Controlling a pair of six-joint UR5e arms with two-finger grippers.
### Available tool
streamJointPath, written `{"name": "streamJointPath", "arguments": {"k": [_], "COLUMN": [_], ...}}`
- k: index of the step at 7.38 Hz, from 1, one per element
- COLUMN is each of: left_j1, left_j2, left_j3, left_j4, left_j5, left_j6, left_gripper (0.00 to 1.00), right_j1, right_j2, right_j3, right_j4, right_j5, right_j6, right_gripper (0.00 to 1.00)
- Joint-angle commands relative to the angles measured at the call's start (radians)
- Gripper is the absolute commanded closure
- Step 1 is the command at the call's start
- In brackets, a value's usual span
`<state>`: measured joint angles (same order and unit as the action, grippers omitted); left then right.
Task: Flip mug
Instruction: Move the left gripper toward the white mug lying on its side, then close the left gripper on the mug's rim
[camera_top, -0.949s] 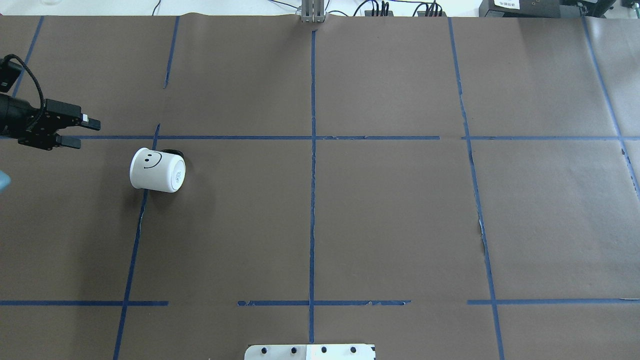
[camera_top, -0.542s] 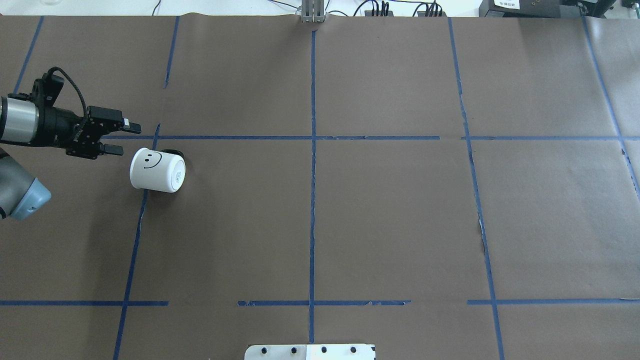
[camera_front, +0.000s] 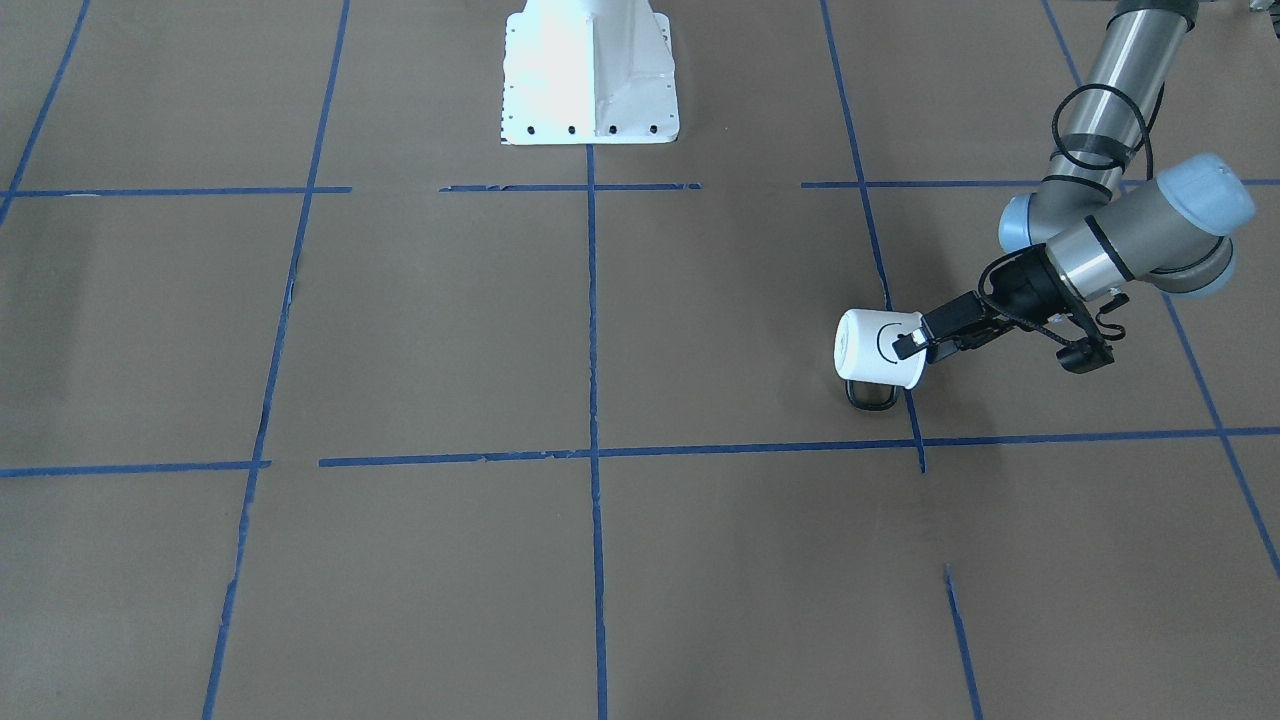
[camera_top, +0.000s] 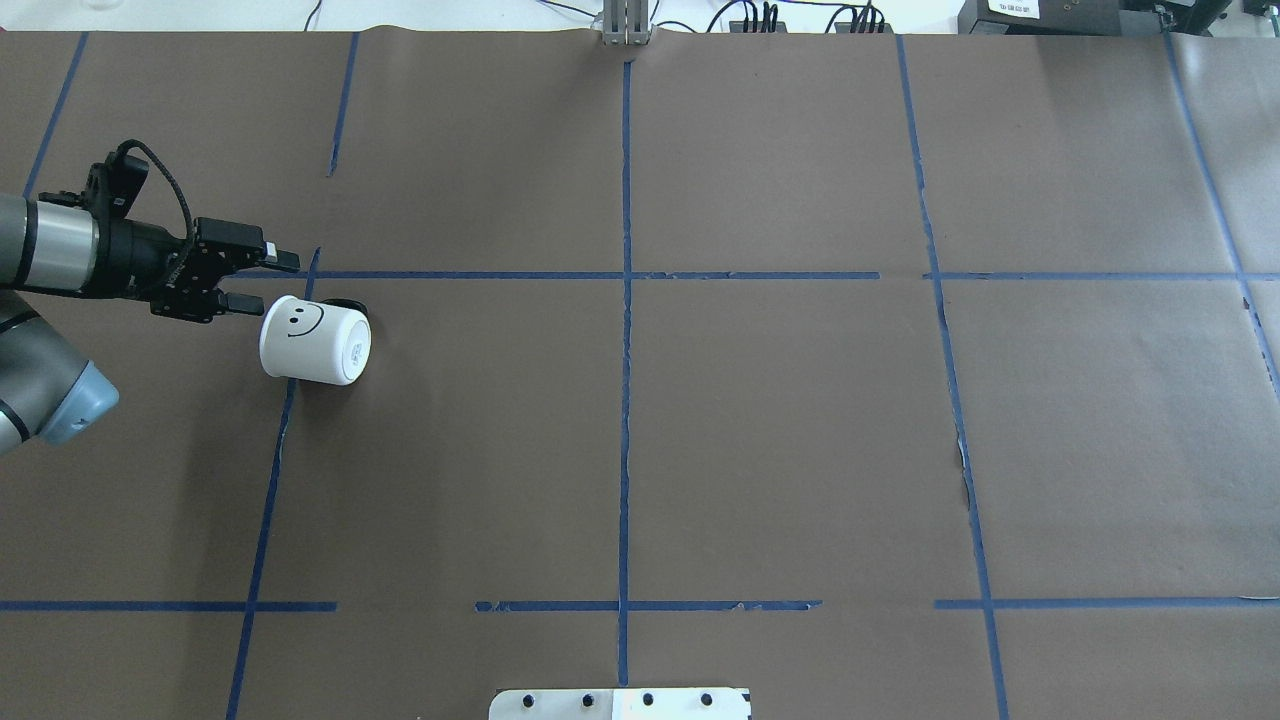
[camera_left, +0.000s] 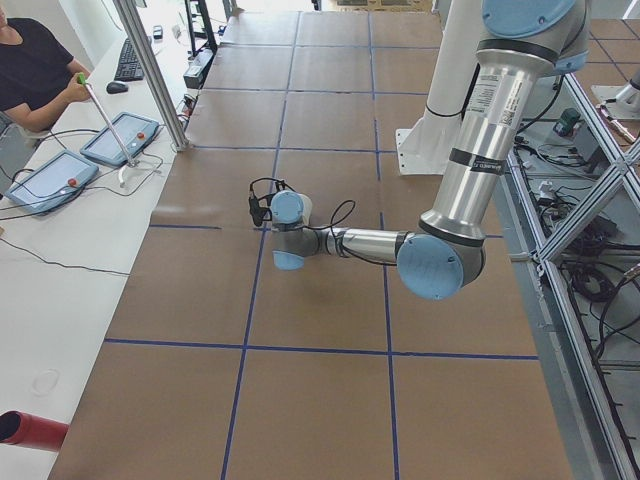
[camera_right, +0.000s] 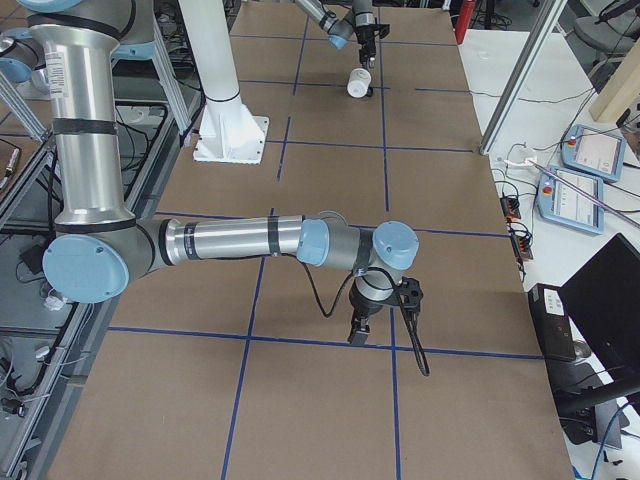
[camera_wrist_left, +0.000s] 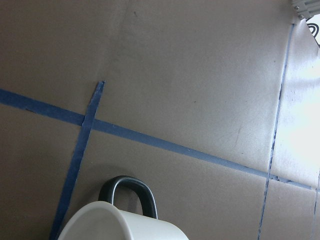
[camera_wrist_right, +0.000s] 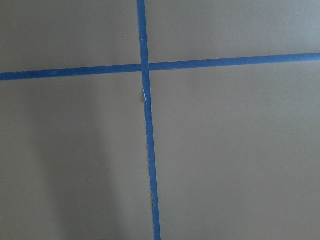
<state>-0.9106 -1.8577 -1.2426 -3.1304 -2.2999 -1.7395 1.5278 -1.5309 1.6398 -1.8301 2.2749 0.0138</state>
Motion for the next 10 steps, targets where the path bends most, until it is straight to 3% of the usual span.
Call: {"name": "streamJointPath", "arguments": {"k": [1,3,5,7,9,10], "left_j1": [0.012,0.013,0.013,0.013,0.013,0.012], "left_j2": [-0.002,-0.002,-0.002,0.0,0.0,0.0], "left_j3": [0.002,0.005,0.003,-0.009,-0.032,-0.072], "left_j4": [0.001,0.0,0.0,-0.004,-0.004,-0.004], "left_j5": [0.007,0.007,0.005,-0.001,-0.004,-0.039], "left_j6": [0.0,0.0,0.003,-0.003,-0.043,-0.107], "left_gripper": [0.02,0.25,0.6,0.82,1.0,1.0], "right_j1": [0.0,0.0,0.0,0.0,0.0,0.0], "right_j2": [0.0,0.0,0.0,0.0,0.0,0.0], "right_j3": [0.0,0.0,0.0,0.0,0.0,0.0], "right_j4": [0.0,0.0,0.0,0.0,0.0,0.0], "right_j5": [0.0,0.0,0.0,0.0,0.0,0.0], "right_j6": [0.0,0.0,0.0,0.0,0.0,0.0], "right_gripper": [0.0,0.0,0.0,0.0,0.0,0.0]}}
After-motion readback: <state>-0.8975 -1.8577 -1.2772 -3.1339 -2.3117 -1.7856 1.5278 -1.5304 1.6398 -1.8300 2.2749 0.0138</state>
